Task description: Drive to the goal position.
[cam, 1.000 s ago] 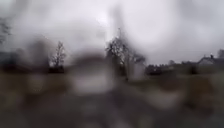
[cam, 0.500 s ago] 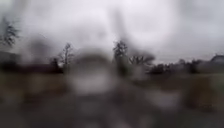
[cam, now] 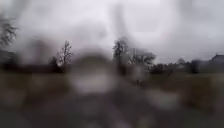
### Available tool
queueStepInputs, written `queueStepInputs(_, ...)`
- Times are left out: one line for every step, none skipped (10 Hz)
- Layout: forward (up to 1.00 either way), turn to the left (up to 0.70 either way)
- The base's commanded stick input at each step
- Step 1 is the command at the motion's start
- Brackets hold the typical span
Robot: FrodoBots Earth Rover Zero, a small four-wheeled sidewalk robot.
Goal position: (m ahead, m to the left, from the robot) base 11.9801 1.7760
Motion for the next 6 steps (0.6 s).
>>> queueStepInputs(0.85,0.0)
queueStepInputs(0.85,0.0)
queueStepInputs(0.85,0.0)
queueStepInputs(0.85,0.0)
queueStepInputs(0.85,0.0)
queueStepInputs(0.85,0.0)
